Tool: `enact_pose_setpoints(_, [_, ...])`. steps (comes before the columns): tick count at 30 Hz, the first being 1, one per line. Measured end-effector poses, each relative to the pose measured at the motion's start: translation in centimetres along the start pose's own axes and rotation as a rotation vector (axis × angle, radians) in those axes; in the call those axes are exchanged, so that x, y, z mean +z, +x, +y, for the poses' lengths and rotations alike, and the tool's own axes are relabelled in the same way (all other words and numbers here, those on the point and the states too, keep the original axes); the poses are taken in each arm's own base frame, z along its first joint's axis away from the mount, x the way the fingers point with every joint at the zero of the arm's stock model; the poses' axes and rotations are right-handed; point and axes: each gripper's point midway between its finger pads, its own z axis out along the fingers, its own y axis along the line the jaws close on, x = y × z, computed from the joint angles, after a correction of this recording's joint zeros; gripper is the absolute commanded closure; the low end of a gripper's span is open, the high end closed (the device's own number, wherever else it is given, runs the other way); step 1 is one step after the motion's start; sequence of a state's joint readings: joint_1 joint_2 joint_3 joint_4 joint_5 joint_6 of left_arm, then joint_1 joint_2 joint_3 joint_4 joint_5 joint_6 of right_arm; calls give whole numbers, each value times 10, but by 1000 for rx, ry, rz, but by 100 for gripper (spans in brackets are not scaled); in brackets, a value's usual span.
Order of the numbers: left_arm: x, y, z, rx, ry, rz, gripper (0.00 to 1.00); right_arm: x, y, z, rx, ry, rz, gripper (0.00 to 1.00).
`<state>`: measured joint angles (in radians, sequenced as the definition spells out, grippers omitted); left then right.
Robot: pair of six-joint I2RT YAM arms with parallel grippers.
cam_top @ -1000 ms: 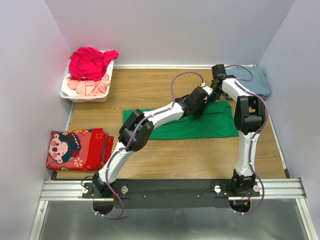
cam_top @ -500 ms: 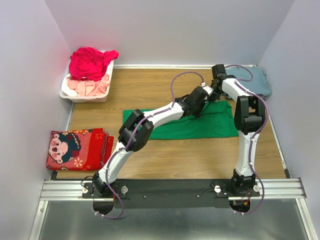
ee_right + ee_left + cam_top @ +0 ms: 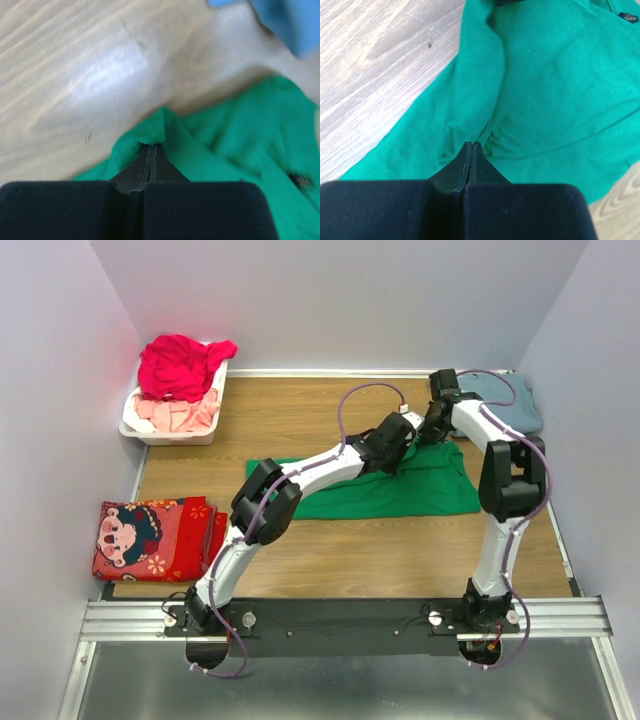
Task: Fold and stack the t-shirts
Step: Fold the tshirt
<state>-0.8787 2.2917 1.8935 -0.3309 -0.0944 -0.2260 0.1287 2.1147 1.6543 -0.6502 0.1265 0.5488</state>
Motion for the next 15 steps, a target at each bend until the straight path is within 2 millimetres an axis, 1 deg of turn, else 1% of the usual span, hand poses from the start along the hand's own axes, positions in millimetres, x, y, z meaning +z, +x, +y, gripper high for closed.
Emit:
enact_pose_setpoints(4, [-14,-4,1,7,1,-6,100,-40,-2,-6,7,-22,-42,99])
enact_pose_setpoints(5, [-16,-5,0,10,2,-9,100,-55,-2,-7,9,-34,-62,99])
enact_pose_setpoints(9, [-24,-9,-3,29,9,-17,100,-85,3,-15,14,-51,-89,99])
enact_pose_setpoints(12, [-28,-5,-8,54,16,-10,100,-96,20,-27,10,-39,-68,99])
enact_pose_setpoints(15, [-32,8,-13,82,22,18,100,-102,42,-41,7,-16,-30,99])
